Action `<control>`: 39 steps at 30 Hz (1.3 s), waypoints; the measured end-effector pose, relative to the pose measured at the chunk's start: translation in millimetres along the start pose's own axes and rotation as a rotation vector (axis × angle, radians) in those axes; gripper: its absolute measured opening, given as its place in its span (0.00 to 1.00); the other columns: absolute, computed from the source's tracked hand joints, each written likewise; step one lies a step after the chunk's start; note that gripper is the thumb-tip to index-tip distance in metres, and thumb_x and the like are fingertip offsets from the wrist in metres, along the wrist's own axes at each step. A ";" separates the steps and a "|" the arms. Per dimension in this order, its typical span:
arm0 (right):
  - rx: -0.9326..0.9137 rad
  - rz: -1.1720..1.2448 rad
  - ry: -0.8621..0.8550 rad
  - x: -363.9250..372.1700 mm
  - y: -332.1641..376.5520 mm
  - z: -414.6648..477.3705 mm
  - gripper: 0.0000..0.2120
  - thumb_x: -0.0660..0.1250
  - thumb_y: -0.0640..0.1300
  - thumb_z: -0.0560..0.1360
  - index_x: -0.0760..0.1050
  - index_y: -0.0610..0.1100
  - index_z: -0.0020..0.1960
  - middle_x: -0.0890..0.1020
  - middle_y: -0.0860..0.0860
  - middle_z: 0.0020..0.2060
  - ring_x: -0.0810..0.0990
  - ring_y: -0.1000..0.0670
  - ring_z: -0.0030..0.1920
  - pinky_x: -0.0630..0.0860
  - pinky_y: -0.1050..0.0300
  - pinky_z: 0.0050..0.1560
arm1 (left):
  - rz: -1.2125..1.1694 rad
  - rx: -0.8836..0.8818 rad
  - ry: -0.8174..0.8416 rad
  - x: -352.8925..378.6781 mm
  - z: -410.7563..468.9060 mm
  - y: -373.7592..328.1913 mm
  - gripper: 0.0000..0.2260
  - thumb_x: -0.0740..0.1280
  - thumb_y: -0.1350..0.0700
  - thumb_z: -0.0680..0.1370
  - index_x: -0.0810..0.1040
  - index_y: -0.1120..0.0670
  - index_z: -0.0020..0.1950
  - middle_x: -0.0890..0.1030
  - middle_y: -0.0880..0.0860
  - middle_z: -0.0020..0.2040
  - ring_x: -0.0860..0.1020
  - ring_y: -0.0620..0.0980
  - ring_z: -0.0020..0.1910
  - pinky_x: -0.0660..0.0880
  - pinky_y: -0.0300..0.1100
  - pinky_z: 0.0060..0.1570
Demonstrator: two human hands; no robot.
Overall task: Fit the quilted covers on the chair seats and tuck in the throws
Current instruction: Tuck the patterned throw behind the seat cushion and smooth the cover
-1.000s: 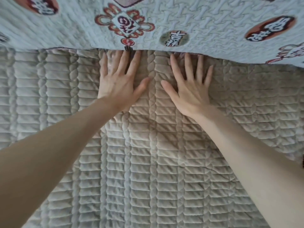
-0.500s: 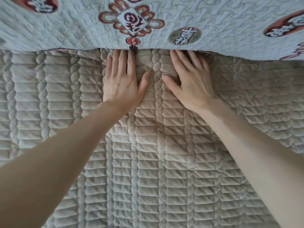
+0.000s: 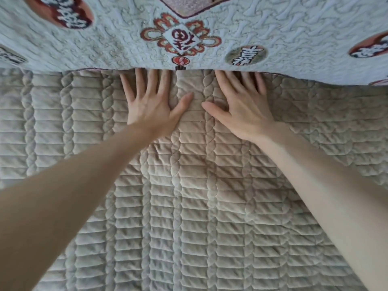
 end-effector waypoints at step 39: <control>0.342 0.025 -0.062 68.9 -54.9 -243.4 0.33 0.40 0.65 0.80 0.49 0.49 0.79 0.50 0.51 0.79 0.47 0.47 0.78 0.42 0.38 0.74 | -0.011 0.162 -0.026 58.9 -175.7 -95.2 0.30 0.42 0.34 0.79 0.40 0.44 0.78 0.41 0.48 0.80 0.34 0.52 0.76 0.33 0.66 0.69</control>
Point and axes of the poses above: each hand's wrist, its own z-axis towards the middle knuckle, its own x-axis out of the palm, y = z × x, the point moved 4 cm from there along z, towards the middle knuckle
